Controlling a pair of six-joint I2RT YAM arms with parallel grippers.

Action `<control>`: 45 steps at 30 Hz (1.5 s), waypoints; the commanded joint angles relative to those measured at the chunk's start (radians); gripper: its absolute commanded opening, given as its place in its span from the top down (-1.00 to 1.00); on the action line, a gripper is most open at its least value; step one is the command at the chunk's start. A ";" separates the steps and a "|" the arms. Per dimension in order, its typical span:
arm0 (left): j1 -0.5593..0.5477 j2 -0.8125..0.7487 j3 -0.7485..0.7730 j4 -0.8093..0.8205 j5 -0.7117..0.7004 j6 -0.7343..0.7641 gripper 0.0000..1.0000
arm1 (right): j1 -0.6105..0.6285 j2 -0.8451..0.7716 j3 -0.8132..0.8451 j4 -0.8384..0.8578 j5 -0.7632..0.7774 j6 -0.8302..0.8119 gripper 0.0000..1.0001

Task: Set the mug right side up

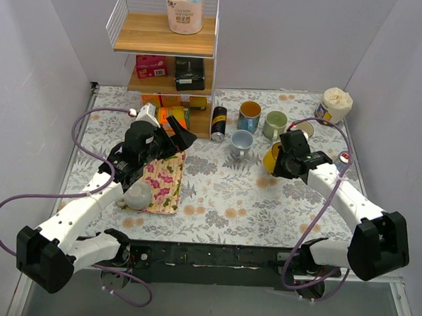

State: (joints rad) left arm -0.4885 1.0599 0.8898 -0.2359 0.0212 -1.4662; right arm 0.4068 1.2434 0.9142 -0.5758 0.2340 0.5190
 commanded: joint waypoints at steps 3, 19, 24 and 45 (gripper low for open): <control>-0.002 -0.012 0.044 -0.078 -0.102 -0.002 -0.96 | 0.021 0.060 0.006 0.217 0.042 -0.033 0.97; 0.002 0.061 0.196 -0.446 -0.374 -0.161 -0.96 | 0.049 0.321 0.134 0.237 0.137 -0.094 0.97; 0.010 0.094 0.250 -0.578 -0.431 -0.243 -0.96 | 0.047 0.372 0.170 0.240 0.119 -0.102 0.65; 0.171 0.036 0.239 -1.126 -0.518 -0.678 -0.96 | 0.009 0.203 0.342 -0.001 -0.079 -0.024 -0.61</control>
State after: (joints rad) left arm -0.3679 1.1690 1.1900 -1.1900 -0.4644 -1.9415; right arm 0.4400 1.5173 1.1862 -0.5278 0.2050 0.4709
